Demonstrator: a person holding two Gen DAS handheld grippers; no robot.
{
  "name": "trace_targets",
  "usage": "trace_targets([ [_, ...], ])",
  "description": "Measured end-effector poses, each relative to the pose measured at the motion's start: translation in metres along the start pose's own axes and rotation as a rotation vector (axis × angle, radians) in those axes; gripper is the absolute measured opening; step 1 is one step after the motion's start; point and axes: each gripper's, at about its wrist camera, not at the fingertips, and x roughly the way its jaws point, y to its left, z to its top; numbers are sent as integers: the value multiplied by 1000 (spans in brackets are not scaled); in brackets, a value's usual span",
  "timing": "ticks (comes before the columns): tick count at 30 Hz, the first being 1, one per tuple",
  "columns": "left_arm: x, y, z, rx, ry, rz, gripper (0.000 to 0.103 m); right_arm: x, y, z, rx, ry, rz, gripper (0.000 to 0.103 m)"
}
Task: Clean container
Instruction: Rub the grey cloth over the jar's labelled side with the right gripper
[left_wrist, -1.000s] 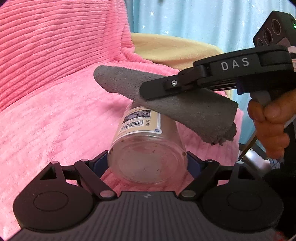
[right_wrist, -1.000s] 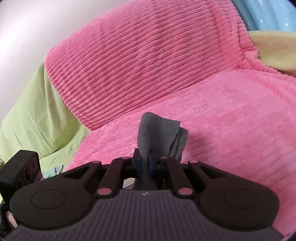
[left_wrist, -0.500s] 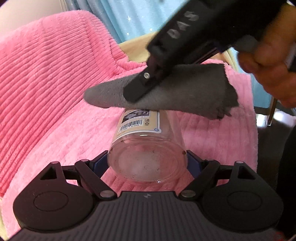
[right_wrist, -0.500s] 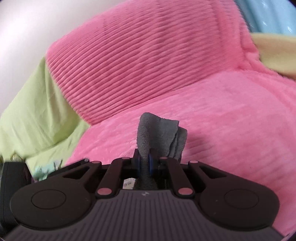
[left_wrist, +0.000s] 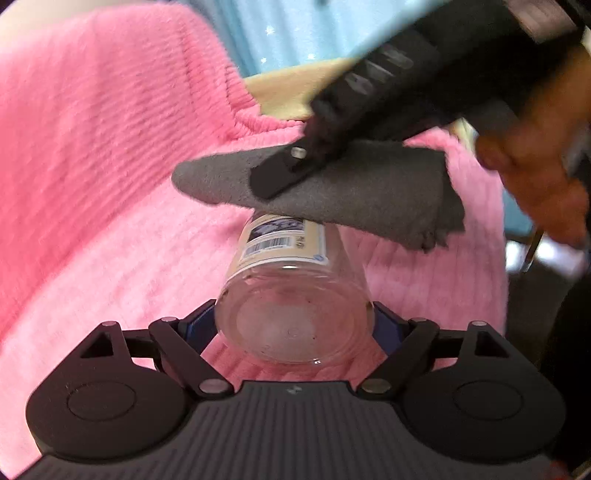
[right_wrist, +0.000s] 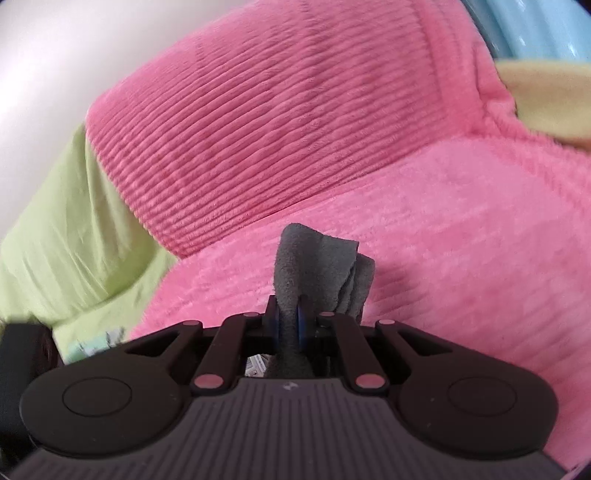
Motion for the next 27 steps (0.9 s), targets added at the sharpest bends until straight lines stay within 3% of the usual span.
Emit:
trace_targets([
  [3,1,18,1,-135,5,-82,86,0,-2,-1,29,-7,8,6],
  [6,5,25,2,-165,2,-106,85,0,-5,-2,53,-13,3,6],
  [9,5,15,3,-94,0,-58,85,-5,4,-5,22,12,16,7],
  [13,1,-9,0,49,-5,31,85,-8,29,-15,-107,85,142,7],
  [15,1,-18,0,108,-16,61,85,-8,25,-11,-112,85,128,6],
  [19,3,-38,-2,231,-39,125,85,-6,-7,2,63,15,-10,7],
  [22,6,-41,0,248,-34,137,85,-7,7,-2,22,23,-8,8],
  [25,10,-42,1,256,-32,137,85,-6,28,-8,-77,91,135,7],
  [27,12,-43,1,264,-31,148,85,-3,29,-5,-106,92,123,6],
])
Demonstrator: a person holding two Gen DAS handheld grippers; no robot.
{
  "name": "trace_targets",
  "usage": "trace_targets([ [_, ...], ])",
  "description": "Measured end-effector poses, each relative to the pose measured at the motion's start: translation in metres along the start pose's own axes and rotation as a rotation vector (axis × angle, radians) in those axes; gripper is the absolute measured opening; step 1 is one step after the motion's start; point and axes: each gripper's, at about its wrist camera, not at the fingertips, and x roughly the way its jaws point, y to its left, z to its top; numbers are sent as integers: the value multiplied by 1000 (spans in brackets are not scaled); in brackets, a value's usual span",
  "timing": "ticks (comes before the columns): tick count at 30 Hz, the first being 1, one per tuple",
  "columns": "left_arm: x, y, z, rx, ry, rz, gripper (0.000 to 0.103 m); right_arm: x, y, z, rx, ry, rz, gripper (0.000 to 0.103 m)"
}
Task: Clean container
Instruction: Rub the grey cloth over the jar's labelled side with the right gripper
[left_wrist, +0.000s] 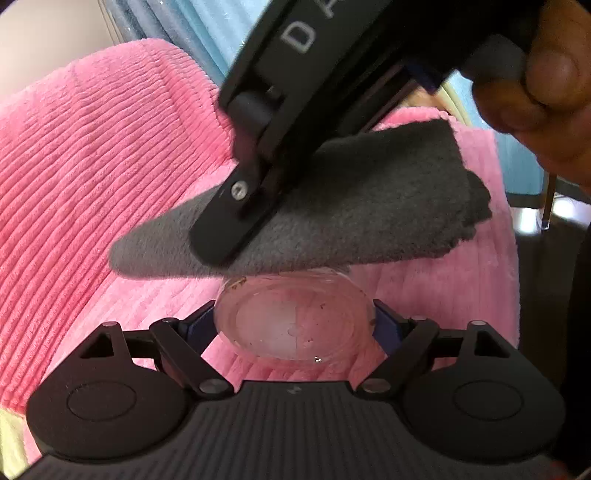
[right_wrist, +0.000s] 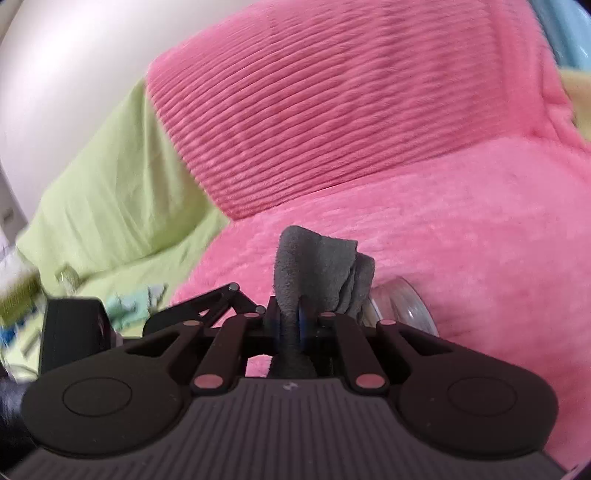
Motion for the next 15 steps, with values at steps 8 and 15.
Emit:
trace_targets([
  [8,9,33,9,-229,20,-143,86,2,-27,3,83,-86,-134,6],
  [15,22,57,11,-406,22,-252,85,-5,-33,-3,135,-107,-128,6],
])
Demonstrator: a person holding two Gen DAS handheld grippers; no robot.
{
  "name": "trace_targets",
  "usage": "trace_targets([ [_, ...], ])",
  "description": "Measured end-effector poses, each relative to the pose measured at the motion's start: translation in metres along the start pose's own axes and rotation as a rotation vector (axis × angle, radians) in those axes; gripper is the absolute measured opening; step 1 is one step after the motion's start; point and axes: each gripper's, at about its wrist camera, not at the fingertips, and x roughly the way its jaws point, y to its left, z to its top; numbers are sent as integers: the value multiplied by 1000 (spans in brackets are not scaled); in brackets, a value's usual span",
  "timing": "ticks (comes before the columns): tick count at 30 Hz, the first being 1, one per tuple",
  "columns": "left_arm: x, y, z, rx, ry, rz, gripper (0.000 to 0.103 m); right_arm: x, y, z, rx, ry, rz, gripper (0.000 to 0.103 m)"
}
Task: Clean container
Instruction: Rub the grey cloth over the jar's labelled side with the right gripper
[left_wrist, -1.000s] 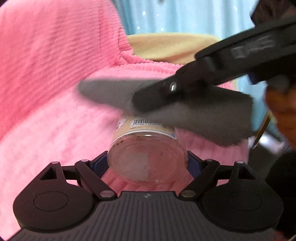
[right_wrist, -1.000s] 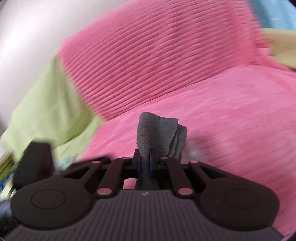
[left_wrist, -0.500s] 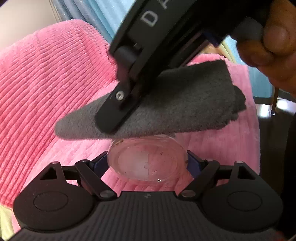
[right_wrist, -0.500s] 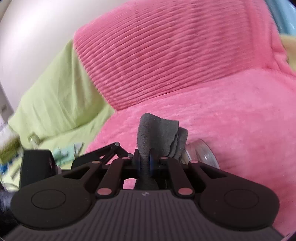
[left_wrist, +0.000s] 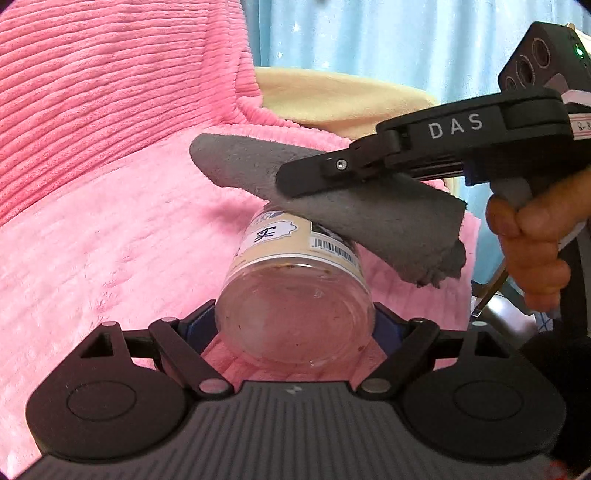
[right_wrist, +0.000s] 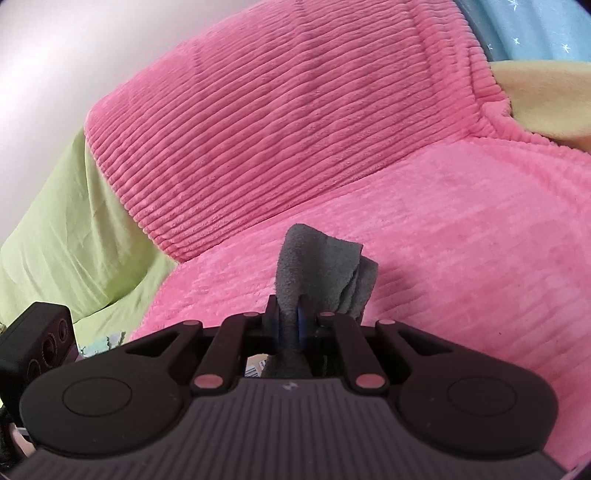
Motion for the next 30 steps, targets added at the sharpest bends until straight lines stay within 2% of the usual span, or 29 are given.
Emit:
trace_targets([
  [4,0,-18,-4,134,0,86,85,-4,8,0,-14,22,5,7],
  [5,-6,-27,-11,166,-1,104,85,-6,12,-1,-20,34,24,7],
  [7,-7,-36,-16,214,-1,134,85,-6,23,-8,-40,78,125,7],
  [9,-3,-41,-17,261,-2,164,85,-5,33,-11,-103,102,151,7],
  [11,-1,-45,-19,296,-9,184,85,-3,32,-7,-127,94,124,6],
  [13,2,-51,-17,344,-15,211,85,0,21,0,-74,55,40,6],
  [15,5,-56,-17,374,-19,228,85,2,13,3,-17,37,-4,6],
  [17,7,-56,-16,378,-19,231,85,2,17,2,-20,38,-11,7],
  [18,7,-56,-17,380,-18,231,85,2,22,0,-41,51,15,7],
  [20,8,-57,-18,388,-18,233,85,4,34,-7,-79,99,120,7],
  [22,6,-57,-21,394,-20,236,85,7,44,-9,-151,127,161,7],
  [24,7,-57,-19,395,-22,235,85,10,38,-4,-146,114,137,6],
  [27,10,-56,-16,391,-23,232,85,17,12,6,-47,54,43,6],
  [30,12,-52,-10,360,-16,219,85,18,5,8,-19,39,24,6],
])
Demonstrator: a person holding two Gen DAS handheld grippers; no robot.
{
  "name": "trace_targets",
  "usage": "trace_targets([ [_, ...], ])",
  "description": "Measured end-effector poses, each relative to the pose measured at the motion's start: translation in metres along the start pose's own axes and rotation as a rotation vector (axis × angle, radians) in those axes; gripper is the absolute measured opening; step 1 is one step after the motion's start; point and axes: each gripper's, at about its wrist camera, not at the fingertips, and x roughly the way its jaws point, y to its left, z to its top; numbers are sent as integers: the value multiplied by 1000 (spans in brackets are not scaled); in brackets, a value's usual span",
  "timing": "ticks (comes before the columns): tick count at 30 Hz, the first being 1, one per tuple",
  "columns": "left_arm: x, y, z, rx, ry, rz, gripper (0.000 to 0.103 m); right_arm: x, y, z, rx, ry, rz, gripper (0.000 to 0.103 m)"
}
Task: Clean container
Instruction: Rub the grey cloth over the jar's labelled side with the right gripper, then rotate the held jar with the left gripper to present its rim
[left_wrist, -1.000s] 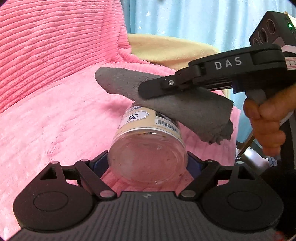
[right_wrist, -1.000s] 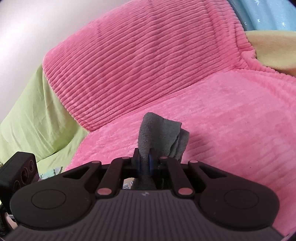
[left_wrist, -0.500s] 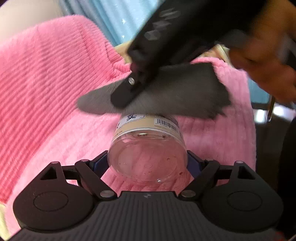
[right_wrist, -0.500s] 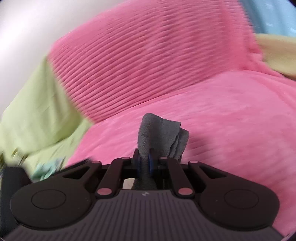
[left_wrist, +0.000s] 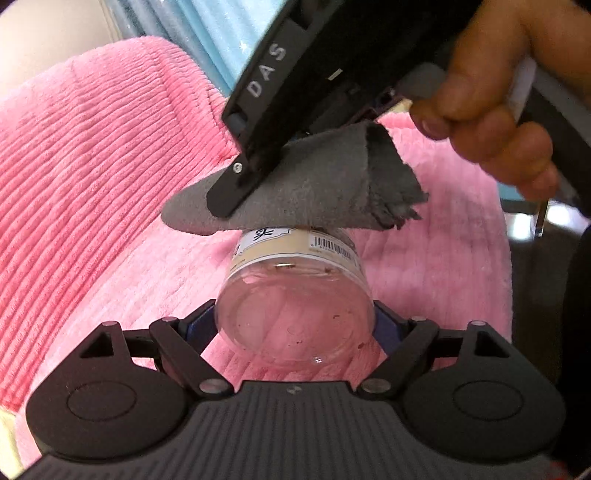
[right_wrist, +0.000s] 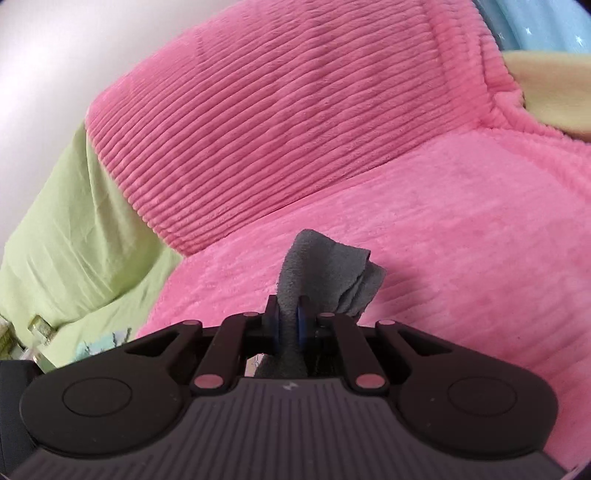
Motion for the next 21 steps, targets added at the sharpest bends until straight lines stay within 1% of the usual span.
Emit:
trace_targets([
  [2,3,3,1,-17,8,-15,85,0,1,-1,-16,-4,-5,7],
  [4,3,8,2,-56,12,-42,86,-1,-4,-2,3,-11,1,6],
  [6,4,18,4,-122,15,-78,87,-4,-7,-5,24,-19,9,6],
  [9,7,32,3,-236,18,-127,87,-6,-7,-5,17,-22,7,6],
  [11,8,40,1,-278,18,-144,87,-6,-6,-5,12,-22,4,6],
  [14,10,41,3,-278,21,-145,86,-8,-3,-8,10,-22,1,7],
  [16,2,35,2,-270,20,-140,86,-9,-2,-9,11,-24,-3,7],
  [21,0,29,0,-266,19,-140,86,-11,-2,-11,22,-33,-3,7],
])
